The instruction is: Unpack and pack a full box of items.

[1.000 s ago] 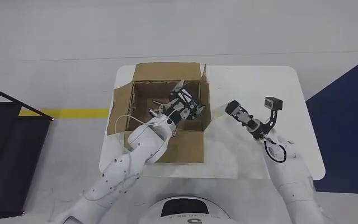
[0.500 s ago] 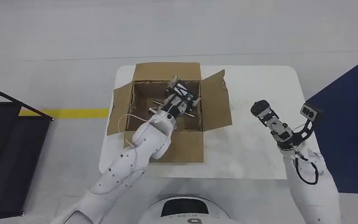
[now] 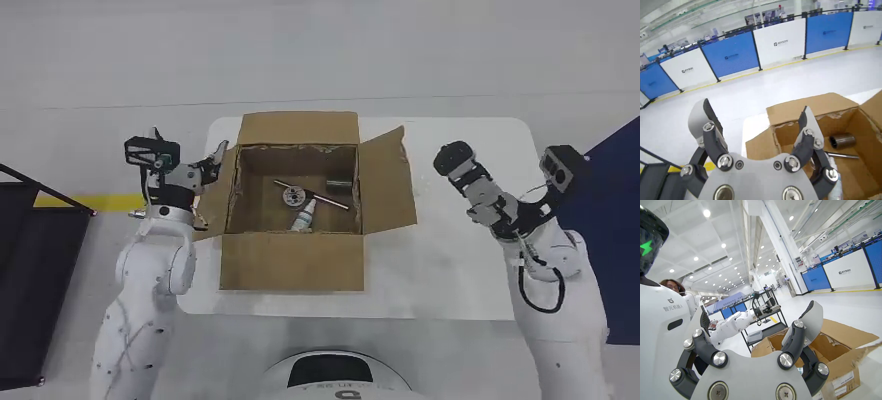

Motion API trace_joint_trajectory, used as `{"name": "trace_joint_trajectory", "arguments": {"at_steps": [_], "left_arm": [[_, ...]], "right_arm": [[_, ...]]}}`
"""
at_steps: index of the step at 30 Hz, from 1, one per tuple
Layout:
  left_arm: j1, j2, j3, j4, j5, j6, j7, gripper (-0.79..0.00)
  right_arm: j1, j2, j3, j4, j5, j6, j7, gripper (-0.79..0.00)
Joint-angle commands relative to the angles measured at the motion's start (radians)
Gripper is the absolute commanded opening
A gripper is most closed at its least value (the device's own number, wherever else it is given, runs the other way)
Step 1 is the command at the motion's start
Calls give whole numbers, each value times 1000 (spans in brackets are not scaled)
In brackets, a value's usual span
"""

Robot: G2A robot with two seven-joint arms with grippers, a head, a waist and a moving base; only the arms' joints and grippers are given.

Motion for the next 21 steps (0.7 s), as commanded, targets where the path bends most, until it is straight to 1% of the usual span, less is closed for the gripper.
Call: {"name": "trace_joint_trajectory", "arguments": {"at_steps": [1,2,4,6,8,9,13,19,20,21], "left_arm": [[31,2,-66,39,-58,-6,27,0],[39,2,-81,46,-72,-10,36,0],[62,4,-134,98,-126,-22,60,0],[65,5,-165,152,-150,-33,76,0],[63,5,-178,189,-171,-40,82,0],[60,5,-188,212,-185,-45,88,0],[62,5,-211,252,-224,-63,103,0],[61,6,-215,260,-231,-71,106,0],[61,6,-215,260,-231,-71,106,0],[61,6,-215,260,-231,-71,106,0]], "right_arm": [[63,-8,-62,34,-104,34,-27,0],[81,-11,-79,41,-135,52,-42,0],[140,-23,-150,66,-231,112,-90,0],[183,-33,-200,86,-320,160,-132,0],[207,-39,-242,98,-362,190,-154,0],[222,-42,-273,103,-364,206,-151,0],[222,-42,-273,103,-364,206,-151,0],[222,-42,-278,101,-369,210,-144,0],[232,-42,-305,95,-386,226,-107,0],[281,-46,-359,105,-424,296,-42,0]]}}
